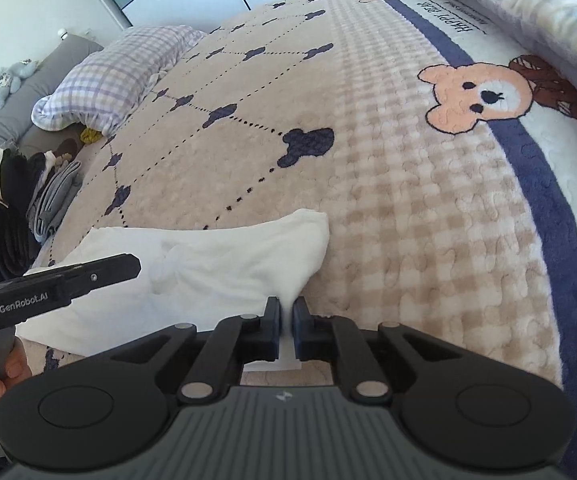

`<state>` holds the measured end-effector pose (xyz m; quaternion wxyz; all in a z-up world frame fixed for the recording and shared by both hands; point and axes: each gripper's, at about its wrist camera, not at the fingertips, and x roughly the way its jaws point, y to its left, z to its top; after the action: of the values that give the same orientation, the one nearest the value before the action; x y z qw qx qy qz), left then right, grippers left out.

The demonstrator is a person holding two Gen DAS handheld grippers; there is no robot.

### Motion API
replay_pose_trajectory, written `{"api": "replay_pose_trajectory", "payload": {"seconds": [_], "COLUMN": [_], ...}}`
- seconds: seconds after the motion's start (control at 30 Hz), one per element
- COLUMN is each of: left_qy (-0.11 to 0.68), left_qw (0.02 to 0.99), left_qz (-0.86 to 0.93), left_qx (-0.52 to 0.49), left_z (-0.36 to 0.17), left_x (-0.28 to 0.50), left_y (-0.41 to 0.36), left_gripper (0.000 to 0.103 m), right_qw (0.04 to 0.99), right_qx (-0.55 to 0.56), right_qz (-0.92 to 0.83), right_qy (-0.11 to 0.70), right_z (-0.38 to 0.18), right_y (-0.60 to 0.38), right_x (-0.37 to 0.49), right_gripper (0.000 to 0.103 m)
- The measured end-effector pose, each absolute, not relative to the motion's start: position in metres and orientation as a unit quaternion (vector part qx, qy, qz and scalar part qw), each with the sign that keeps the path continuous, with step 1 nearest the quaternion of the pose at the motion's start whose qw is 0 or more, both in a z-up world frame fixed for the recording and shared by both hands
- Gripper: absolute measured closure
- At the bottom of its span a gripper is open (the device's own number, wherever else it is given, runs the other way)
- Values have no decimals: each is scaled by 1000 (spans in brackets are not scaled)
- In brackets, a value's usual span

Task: Fold clothes

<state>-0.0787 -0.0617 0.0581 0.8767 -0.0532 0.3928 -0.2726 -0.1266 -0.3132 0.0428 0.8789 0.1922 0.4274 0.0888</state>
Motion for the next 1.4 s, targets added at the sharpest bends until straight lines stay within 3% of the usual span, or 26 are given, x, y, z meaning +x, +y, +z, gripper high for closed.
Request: {"api": "replay_pose_trajectory", "payload": {"seconds": [0.13,0.37,0.5,0.63,0.9,1.03,1.17,1.4], "left_qy": [461,424,419,451,459,455,435,414], "left_qw": [839,860,858,843,830,828,838,834], "left_qz": [-283,-276,-293,-293,-314,-310,-279,-209], "left_qx": [-55,-62,-50,-25,-49,-105,-176,-299], "left_z": [25,46,46,28,32,41,55,58], "left_x": [-77,-81,-83,-84,-78,-72,-62,-55], "left_y": [-78,-68,-74,-87,-77,-50,-4,82], "left_gripper": [88,88,75,73,74,72,60,60], "right_qw": [868,867,854,845,884,905,930,943], "right_qx": [185,211,232,254,180,149,86,-16], "right_qz": [74,78,80,85,79,99,124,204], "right_qy": [455,445,458,462,423,386,335,264], "right_z": [28,29,22,19,42,59,76,85], "right_y": [-310,-316,-318,-321,-305,-289,-256,-165], "right_x": [-122,-127,-125,-125,-128,-128,-129,-128], "right_gripper": [95,95,90,86,95,96,97,99]}}
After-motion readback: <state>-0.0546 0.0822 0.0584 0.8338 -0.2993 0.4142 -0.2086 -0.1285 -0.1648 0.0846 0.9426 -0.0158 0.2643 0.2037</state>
